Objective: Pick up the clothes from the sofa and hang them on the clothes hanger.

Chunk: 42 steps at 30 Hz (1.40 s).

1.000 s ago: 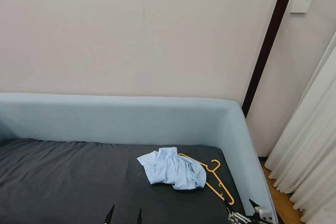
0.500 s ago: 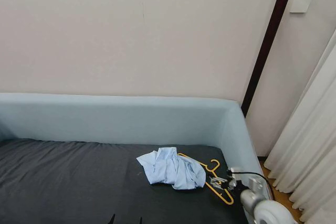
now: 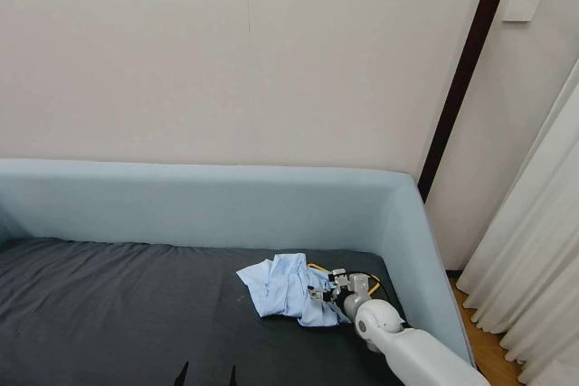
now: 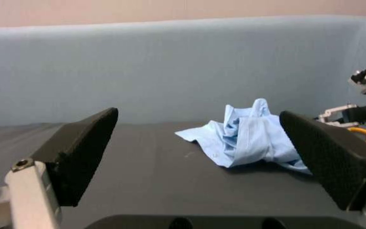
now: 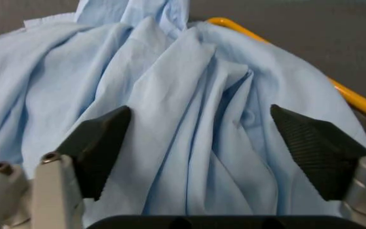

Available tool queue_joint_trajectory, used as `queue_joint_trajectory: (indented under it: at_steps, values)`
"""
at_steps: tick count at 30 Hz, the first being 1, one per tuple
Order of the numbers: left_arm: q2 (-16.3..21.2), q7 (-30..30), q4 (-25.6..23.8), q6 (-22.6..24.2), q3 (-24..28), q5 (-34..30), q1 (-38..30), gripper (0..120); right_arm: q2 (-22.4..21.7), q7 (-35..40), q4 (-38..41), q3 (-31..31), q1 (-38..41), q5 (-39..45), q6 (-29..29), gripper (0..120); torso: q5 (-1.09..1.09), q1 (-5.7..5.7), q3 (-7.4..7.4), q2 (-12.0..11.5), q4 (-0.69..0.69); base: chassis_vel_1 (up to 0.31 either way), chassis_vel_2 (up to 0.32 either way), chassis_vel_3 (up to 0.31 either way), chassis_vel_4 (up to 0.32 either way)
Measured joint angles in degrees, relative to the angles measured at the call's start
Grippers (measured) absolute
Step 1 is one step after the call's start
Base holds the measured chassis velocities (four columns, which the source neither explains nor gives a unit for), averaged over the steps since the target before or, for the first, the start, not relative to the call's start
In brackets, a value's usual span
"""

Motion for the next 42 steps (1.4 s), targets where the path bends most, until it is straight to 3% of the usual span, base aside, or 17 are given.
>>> queue_joint_trajectory:
  at_steps: [23, 30, 34, 38, 42]
  values:
    - [0.5, -0.8, 3.0, -0.8, 0.6, -1.7, -1.6, 99, 0.0, -0.3, 0.3, -0.6, -1.6, -3.7, 5.4, 0, 0.02, -0.01, -0.01, 0.0, 0.02, 0.0, 0.0, 0.0, 0.0]
    - [-0.2, -0.7, 3.9, -1.4, 0.6, -1.7, -1.7, 99, -0.4, 1.4, 3.0, 0.7, -1.8, -7.4, 9.4, 0, 0.03, -0.01, 0.0, 0.0, 0.03, 0.0, 0.0, 0.0, 0.0]
    - [-1.0, -0.8, 4.6, -1.4, 0.7, -3.1, -1.8, 99, -2.3, 2.5, 10.0, 1.8, -1.9, -8.7, 11.0, 0, 0.03, -0.01, 0.0, 0.0, 0.03, 0.0, 0.0, 0.0, 0.0]
    - [-1.8, -0.7, 4.8, -1.5, 1.2, -3.5, -2.2, 99, -8.1, 3.1, 24.5, 1.2, 1.1, -9.4, 14.5, 0, 0.03, -0.01, 0.0, 0.0, 0.01, 0.0, 0.0, 0.0, 0.0]
    - [-2.0, -0.7, 4.4, -1.5, 1.3, -3.4, -2.4, 99, -10.3, 5.6, 30.7, 0.7, 4.9, -9.0, 14.8, 0, 0.02, -0.02, -0.01, 0.0, 0.02, 0.0, 0.0, 0.0, 0.0]
